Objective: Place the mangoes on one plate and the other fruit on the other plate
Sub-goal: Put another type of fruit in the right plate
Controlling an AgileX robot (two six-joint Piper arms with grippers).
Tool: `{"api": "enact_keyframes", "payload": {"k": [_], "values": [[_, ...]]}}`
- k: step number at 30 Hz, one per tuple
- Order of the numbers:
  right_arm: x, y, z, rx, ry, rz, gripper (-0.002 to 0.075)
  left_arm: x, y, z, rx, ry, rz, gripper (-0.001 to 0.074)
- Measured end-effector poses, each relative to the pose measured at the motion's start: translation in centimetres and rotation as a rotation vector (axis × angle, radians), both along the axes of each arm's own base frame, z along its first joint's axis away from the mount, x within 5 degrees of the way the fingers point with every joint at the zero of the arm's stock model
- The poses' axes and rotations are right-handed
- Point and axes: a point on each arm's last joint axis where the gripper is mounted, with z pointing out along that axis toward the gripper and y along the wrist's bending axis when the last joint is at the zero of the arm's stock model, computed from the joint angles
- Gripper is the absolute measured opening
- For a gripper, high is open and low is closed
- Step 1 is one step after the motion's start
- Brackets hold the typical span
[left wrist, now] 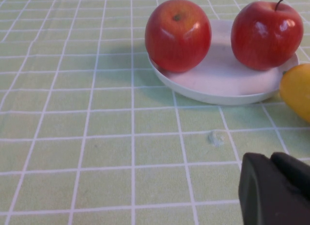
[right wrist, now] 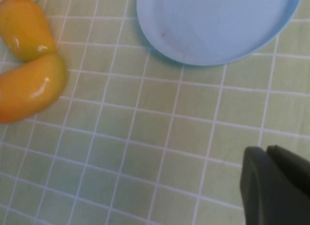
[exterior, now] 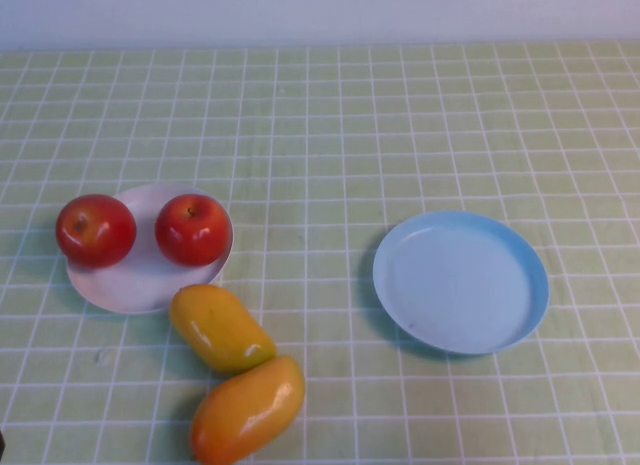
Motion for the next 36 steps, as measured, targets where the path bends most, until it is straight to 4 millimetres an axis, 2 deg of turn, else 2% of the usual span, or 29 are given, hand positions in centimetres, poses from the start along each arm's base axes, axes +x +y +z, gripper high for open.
{"api": "enact_keyframes", "payload": {"k": [6,9,13,16,18,23,27,29,33,36], "values": [[3.6,1.1,1.2,-0.046,-0.016,0.168,-0.0017,0.0,0.0,0.0,0.000,0.000,0.000,0.0002],[5.4,3.2,1.6,-0.096,-0.058,0.322,-0.0016,0.0,0.0,0.0,0.000,0.000,0.000,0.0002],[7.2,7.4,1.6,-0.232,-0.107,0.565,-0.0016,0.0,0.0,0.0,0.000,0.000,0.000,0.0002],[8.3,11.3,1.4,-0.338,-0.165,0.775,-0.0016,0.0,0.0,0.0,0.000,0.000,0.000,0.0002],[8.6,14.1,1.2,-0.400,-0.219,0.926,-0.0016,0.0,0.0,0.0,0.000,0.000,0.000,0.0002],[8.7,19.4,0.2,-0.543,-0.362,1.254,0.0002,0.0,0.0,0.0,0.000,0.000,0.000,0.0002],[8.9,22.4,-1.3,-0.604,-0.446,1.417,0.0092,0.0,0.0,0.0,0.000,0.000,0.000,0.0002],[9.0,23.6,-2.2,-0.618,-0.480,1.467,0.0183,0.0,0.0,0.0,0.000,0.000,0.000,0.0002],[9.0,25.5,-3.6,-0.610,-0.553,1.510,0.0420,0.0,0.0,0.0,0.000,0.000,0.000,0.0002],[9.2,26.5,-4.4,-0.634,-0.639,1.559,0.0544,0.0,0.0,0.0,0.000,0.000,0.000,0.0002]]}}
